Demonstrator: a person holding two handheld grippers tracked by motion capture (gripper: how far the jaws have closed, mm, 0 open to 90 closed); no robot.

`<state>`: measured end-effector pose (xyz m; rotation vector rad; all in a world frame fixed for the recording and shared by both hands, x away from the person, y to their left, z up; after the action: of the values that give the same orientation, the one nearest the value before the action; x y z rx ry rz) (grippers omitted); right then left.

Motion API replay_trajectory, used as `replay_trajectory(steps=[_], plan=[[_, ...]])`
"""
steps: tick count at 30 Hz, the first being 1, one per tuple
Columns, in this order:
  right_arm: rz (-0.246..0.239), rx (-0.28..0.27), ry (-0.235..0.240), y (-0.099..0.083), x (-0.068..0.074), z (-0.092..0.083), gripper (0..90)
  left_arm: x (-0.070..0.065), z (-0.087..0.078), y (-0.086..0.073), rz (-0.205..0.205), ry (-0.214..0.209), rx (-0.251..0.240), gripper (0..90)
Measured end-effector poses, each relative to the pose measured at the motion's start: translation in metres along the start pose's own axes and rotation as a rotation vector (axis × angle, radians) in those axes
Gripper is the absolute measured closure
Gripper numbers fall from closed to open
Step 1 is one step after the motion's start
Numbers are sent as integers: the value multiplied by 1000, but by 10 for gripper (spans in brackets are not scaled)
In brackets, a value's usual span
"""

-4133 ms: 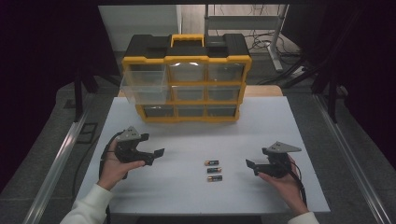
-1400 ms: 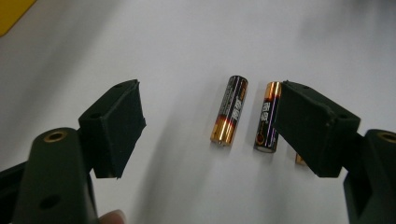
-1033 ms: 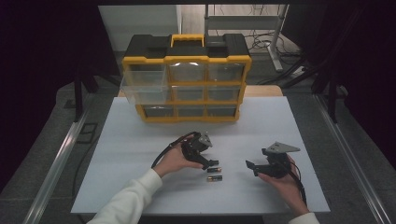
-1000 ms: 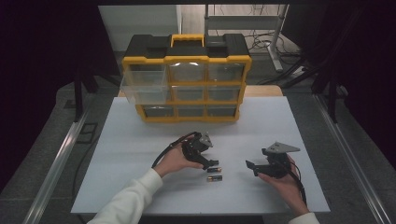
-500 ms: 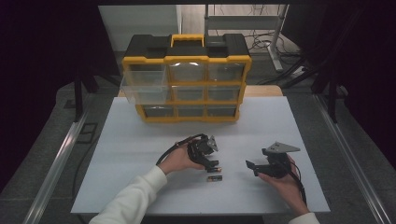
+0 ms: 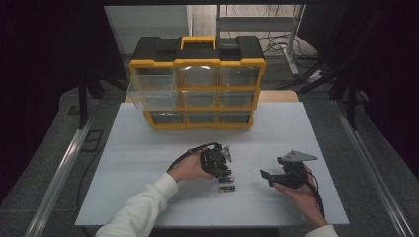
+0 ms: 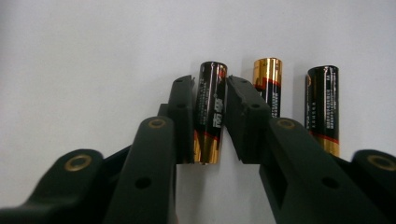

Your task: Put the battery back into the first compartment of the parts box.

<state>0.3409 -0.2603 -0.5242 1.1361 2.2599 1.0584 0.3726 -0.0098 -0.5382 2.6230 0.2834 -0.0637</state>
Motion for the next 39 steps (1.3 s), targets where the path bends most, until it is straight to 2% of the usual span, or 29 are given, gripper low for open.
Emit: replay_trajectory(steps=[5,8,11,17,28,39], plan=[[0,-3,0,0,0,0,142,0,0,0,5,-10,-1,766],[-1,-1,0,0,0,0,142,1,-1,-1,-6,-16,-7,770],[0,-4,-1,0,0,0,142,2,-2,-1,-17,4,-10,771],[-1,-3,-2,0,-1,0,142,4,-14,-2,-37,19,-64,771],[0,-3,-3,0,0,0,143,-2,-36,-10,-58,41,-172,771],[1,-1,-3,0,0,0,143,-9,-53,-22,-75,47,-242,771]])
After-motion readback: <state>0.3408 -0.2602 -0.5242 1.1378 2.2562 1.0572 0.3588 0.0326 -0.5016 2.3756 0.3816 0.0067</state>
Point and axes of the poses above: each handheld gripper's, and its own axes: z roughly forward along the jaws, y roughly out of its top, x roughly to its left, the point moved 3 cm from there along z, roughly forward along the jaws, and after that the axes turned 4 degrees about -y, right-handed, at the moved point
